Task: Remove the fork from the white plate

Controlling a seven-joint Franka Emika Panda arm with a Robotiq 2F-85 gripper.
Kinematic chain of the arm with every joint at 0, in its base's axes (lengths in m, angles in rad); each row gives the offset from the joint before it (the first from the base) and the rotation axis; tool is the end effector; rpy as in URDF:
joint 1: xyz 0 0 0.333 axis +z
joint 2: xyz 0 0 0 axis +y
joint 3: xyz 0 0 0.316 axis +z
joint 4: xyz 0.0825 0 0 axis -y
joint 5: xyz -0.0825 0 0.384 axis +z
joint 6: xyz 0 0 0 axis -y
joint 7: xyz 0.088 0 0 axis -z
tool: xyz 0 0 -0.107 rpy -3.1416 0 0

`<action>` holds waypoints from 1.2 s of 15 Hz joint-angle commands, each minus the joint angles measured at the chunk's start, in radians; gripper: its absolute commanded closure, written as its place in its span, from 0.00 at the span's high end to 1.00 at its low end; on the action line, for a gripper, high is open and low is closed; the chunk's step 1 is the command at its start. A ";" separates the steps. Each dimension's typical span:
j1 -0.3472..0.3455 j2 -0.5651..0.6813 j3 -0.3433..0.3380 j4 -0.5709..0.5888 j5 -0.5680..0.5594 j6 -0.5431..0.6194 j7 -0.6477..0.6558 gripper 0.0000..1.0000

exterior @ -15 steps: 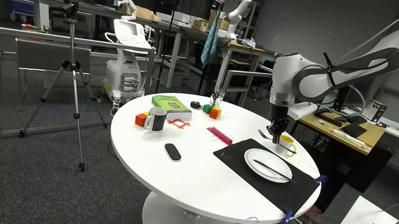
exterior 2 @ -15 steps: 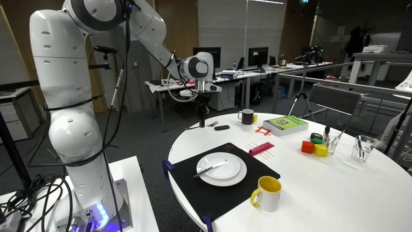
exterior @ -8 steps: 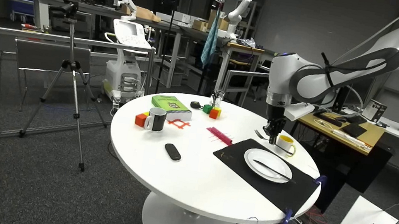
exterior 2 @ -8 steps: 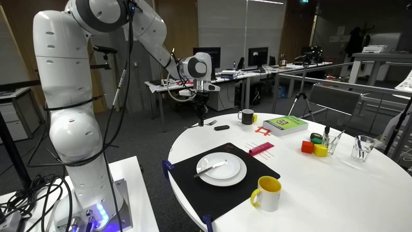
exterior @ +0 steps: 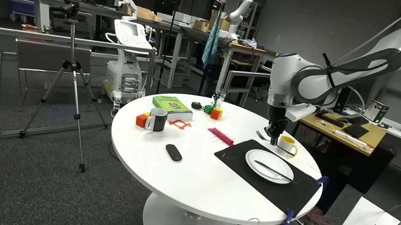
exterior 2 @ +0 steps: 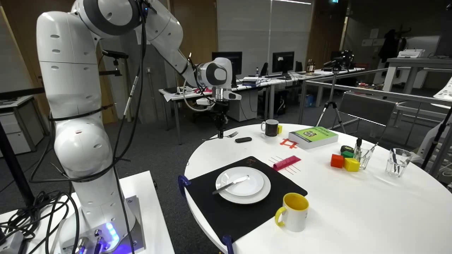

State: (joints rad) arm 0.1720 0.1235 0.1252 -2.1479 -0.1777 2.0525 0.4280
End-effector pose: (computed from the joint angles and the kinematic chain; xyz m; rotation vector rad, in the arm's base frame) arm 0.5104 0.1459 0.3294 2.9319 -0.0445 -0.2292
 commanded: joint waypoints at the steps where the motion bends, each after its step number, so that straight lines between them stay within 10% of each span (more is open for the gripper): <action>1: 0.011 0.030 0.002 0.034 -0.015 -0.018 0.013 0.01; 18: 0.159 0.335 0.000 0.338 -0.113 -0.135 -0.020 0.01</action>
State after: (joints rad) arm 0.2991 0.3931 0.1292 -1.9089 -0.2618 1.9991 0.4252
